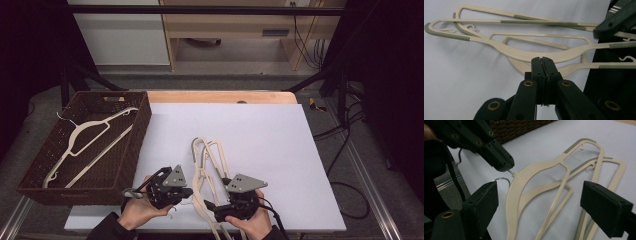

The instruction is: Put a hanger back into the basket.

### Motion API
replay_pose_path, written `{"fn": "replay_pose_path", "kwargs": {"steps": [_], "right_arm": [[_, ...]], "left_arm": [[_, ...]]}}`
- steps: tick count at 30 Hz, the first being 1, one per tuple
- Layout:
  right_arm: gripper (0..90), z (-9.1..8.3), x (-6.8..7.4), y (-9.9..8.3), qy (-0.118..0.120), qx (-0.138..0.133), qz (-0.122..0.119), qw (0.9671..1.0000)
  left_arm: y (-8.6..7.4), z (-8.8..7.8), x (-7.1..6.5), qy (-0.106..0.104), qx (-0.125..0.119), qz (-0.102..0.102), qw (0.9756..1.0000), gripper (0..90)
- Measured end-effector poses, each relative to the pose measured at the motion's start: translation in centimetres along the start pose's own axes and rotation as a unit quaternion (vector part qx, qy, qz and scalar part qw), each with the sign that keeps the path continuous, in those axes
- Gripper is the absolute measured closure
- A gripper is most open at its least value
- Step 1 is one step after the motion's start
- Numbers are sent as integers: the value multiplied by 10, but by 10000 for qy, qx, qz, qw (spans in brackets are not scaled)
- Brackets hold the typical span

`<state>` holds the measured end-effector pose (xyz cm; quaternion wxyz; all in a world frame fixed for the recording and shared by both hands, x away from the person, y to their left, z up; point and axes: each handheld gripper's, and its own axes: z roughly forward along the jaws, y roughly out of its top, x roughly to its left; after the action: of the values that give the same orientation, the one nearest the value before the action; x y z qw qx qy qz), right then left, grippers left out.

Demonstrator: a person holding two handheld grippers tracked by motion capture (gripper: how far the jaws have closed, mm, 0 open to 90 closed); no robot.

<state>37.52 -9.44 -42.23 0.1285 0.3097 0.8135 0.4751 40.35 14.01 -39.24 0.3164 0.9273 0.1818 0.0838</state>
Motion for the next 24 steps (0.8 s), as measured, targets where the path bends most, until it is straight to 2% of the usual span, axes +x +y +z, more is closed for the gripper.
{"fn": "replay_pose_path", "kwargs": {"steps": [10,24], "right_arm": [[287,19,12,-7,96,360,-98,9993],[599,39,24,-15,133,834,-356,9958]], "left_arm": [[-4,0,-1,-6,-57,-75,10000,888],[-4,2,-2,2,-85,-87,9999,887]]}}
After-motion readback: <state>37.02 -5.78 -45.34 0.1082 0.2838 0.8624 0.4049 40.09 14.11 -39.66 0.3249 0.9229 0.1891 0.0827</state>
